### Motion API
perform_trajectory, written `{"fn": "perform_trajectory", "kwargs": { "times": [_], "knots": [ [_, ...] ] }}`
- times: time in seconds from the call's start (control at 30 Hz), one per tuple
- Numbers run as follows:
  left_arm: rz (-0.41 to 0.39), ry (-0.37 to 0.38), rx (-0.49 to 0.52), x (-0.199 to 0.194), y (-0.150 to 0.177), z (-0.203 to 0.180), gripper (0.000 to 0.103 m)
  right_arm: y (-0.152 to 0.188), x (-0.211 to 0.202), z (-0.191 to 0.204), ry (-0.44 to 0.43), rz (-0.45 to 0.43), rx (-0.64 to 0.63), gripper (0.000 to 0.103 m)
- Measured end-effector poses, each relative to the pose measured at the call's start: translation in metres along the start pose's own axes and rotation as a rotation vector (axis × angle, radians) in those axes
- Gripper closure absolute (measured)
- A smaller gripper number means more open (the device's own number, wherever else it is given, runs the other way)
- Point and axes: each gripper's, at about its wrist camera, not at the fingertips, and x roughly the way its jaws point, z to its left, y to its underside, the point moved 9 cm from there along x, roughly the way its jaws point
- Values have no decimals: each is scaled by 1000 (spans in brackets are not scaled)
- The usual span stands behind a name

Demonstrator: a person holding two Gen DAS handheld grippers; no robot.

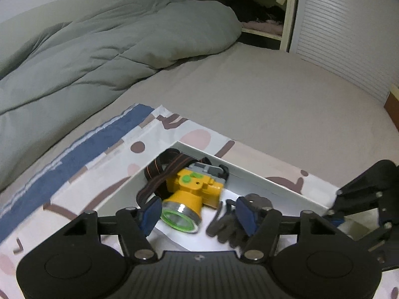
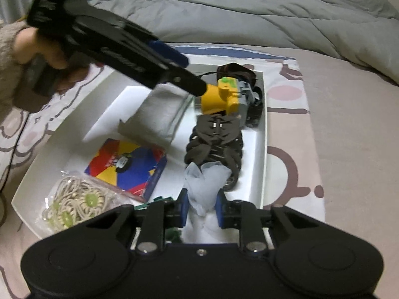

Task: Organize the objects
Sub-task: 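Lower the headlamp into the tray with the left tool while the right tool lowers the cloth bundle, then open both tools and lift them away from the tray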

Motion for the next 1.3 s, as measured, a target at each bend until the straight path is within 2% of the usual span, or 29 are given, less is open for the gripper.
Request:
{"fn": "perform_trajectory", "kwargs": {
  "times": [0.07,0.1,0.2,0.37,0.53,0.73,0.93,1.1,1.3],
  "knots": [
    [-2,2,-23,-5,2,-2,37,-2,-1,-1,6,2,10,77],
    [-1,-1,-29,-8,3,-4,37,-2,-2,-2,10,1,18,70],
    [-14,-13,-40,-18,5,-8,38,-6,-13,-5,2,-33,73,57],
    [-50,-21,-80,-45,6,-13,38,-21,-37,-5,25,-89,124,49],
    [-57,-74,-142,-78,15,-14,35,-28,-60,-1,91,-112,129,42],
    [-84,-118,-186,-119,30,-20,19,-32,-91,7,117,-144,173,29],
    [-102,-154,-239,-163,45,-28,13,-34,-119,33,172,-157,129,17],
    [-129,-213,-247,-201,53,-35,4,-28,-149,51,204,-194,167,7],
    [-138,-247,-256,-242,64,-53,3,-20,-185,68,253,-246,205,3]
  ]
}}
